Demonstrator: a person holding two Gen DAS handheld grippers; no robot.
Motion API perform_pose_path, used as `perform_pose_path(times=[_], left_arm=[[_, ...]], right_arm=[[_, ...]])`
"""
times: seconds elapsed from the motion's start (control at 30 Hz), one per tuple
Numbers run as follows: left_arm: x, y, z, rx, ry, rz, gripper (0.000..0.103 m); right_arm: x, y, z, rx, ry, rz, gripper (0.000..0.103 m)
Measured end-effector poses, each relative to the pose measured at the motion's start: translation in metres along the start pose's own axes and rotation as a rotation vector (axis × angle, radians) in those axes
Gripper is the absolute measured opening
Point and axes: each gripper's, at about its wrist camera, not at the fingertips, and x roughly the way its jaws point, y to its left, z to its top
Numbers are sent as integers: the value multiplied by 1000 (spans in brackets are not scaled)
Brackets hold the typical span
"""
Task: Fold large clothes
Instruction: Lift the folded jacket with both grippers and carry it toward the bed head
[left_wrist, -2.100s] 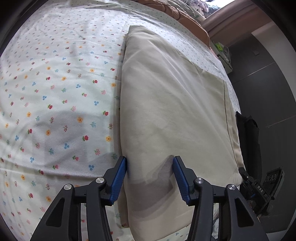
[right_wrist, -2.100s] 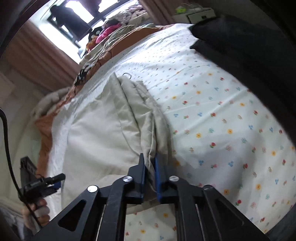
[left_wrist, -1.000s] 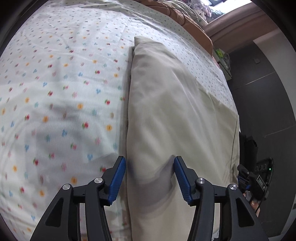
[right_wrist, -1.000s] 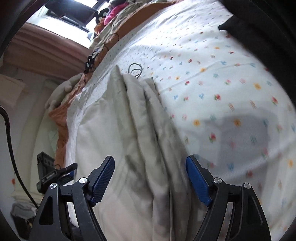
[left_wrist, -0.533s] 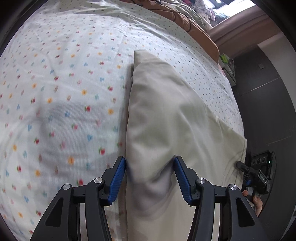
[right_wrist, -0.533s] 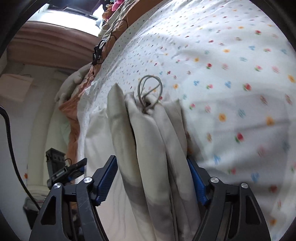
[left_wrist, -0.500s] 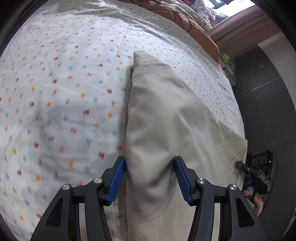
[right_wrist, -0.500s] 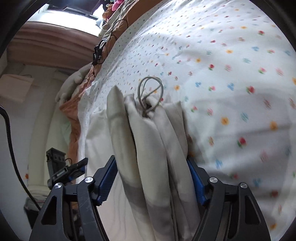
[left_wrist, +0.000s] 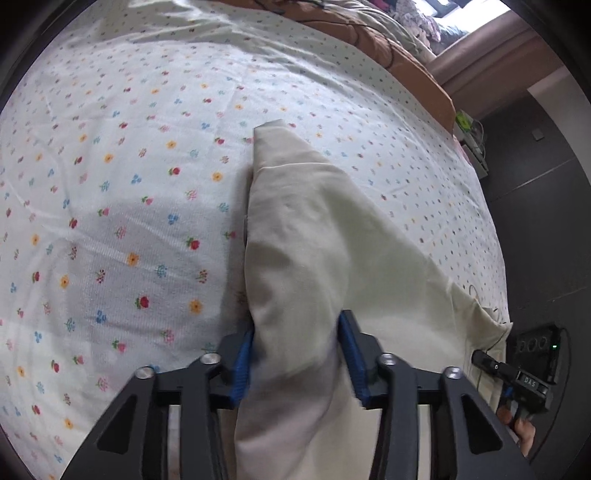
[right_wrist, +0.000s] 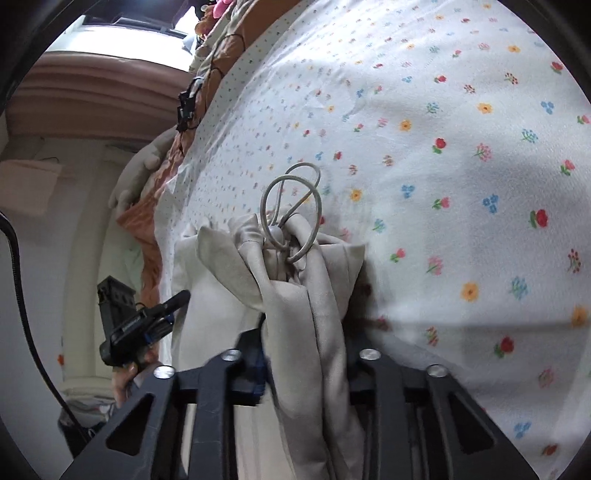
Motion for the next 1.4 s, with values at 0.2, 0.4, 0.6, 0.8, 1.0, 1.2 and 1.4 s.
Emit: perform_pose_path(times=[0.2,0.4,0.6,0.8,1.0,1.2,1.4], left_arm=[[-34,-15,-7,49,-78,-6,24],[-88,-26,-18,64,-162,-52,20],[-153,-35,-42,70,-263,-77,18],[-218,-33,-64,56,-346,-103,17],[-287,-17,-75,23,-440,-140,16],[-361,3,-86,10,-539,-130,16],[-429,38,-105,-14,-600,-77,16]], right_arm=[[-23,39,-12,-71,-76,25,14],[-57,92,-40,-175,-153,46,14],[-89,144,-77,-258,-222,66,14],[-119,196,-114,-341,-256,106,14],[-137,251,-143,-419,-280,159,14],[-136,316,-168,-509,-272,192,14],[-115,369,-190,-533,-222,254,14]])
